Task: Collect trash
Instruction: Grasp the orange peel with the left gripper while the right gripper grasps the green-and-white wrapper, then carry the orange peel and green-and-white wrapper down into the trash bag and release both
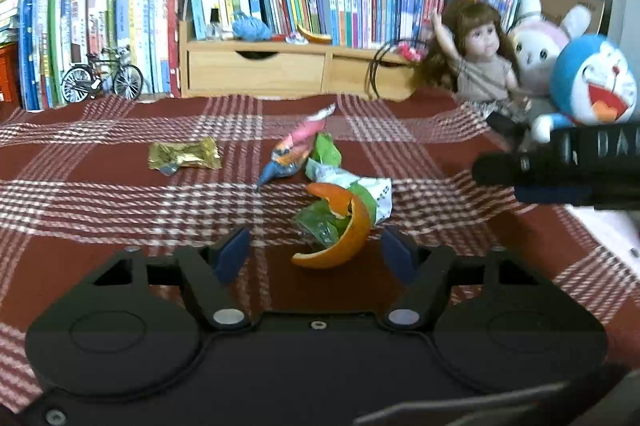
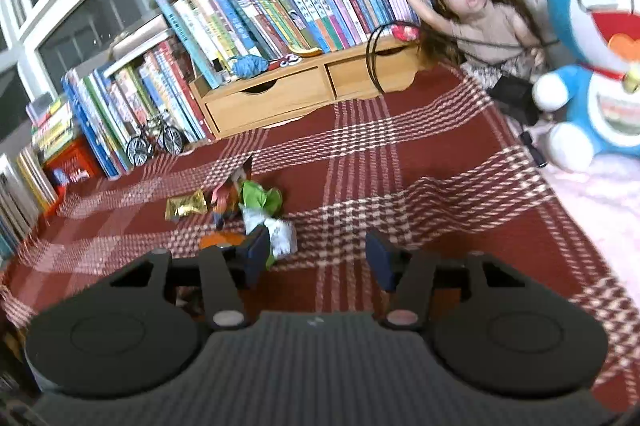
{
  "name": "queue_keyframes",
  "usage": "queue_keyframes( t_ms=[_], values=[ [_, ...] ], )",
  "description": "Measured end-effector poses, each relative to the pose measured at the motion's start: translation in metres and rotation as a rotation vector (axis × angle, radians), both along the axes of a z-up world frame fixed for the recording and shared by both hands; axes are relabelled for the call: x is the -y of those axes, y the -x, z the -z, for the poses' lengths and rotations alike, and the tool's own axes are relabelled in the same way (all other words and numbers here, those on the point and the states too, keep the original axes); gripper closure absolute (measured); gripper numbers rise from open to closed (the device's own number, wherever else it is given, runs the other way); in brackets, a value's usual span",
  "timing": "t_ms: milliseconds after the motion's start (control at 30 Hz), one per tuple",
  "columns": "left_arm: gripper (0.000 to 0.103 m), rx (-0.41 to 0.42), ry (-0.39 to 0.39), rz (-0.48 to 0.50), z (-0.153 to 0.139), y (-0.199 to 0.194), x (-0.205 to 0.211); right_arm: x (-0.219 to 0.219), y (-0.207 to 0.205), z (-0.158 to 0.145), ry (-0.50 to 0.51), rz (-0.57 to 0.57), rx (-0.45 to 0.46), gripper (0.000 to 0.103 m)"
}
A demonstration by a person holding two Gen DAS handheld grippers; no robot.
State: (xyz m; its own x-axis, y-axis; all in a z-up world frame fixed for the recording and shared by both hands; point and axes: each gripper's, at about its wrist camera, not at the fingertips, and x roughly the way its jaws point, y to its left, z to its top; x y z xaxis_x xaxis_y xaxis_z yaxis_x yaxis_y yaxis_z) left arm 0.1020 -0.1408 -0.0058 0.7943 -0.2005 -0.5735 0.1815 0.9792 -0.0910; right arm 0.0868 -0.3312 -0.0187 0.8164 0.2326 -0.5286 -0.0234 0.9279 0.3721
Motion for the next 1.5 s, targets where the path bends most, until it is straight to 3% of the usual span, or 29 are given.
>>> queue_keyframes(
  t_ms=[100, 233, 400, 733, 967, 1167, 1233, 1300, 1367, 1500],
  values=[
    [0.059, -0.031, 0.024, 0.0, 0.012, -0.013, 0.006, 0.003, -0.016, 0.007, -0.026, -0.005, -0.021, 0.044],
    [0.072, -0.011, 0.005, -0.007, 0.014, -0.008, 0.006, 0.0, -0.034, 0.017, -0.049, -0.004, -0.042, 0.043],
    [0.072, 0.001, 0.033, 0.023, 0.001, 0.013, -0.011, -0.008, -0.05, 0.026, -0.108, -0.035, -0.045, 0.041],
    [0.072, -0.034, 0.066, 0.03, -0.01, 0.046, -0.056, -0.061, -0.066, 0.027, -0.175, -0.193, -0.039, 0.019],
    [0.071, -0.036, 0.076, 0.007, -0.013, 0.065, -0.083, -0.098, -0.067, 0.019, -0.165, -0.295, -0.02, 0.013],
    [0.071, -0.028, 0.062, -0.016, -0.015, 0.083, -0.104, -0.139, -0.072, 0.022, -0.075, -0.376, -0.063, 0.013],
    [0.071, -0.03, 0.063, -0.027, -0.016, 0.087, -0.11, -0.15, -0.074, 0.025, -0.044, -0.389, -0.08, 0.02],
    [0.071, -0.028, 0.066, -0.033, -0.017, 0.09, -0.116, -0.155, -0.073, 0.029, -0.024, -0.387, -0.096, 0.042],
    [0.071, -0.022, 0.067, -0.038, -0.018, 0.094, -0.119, -0.156, -0.069, 0.031, -0.033, -0.394, -0.096, 0.049],
    [0.071, -0.014, 0.073, -0.039, -0.022, 0.102, -0.125, -0.157, -0.051, 0.023, 0.004, -0.39, -0.048, 0.05]
  ],
)
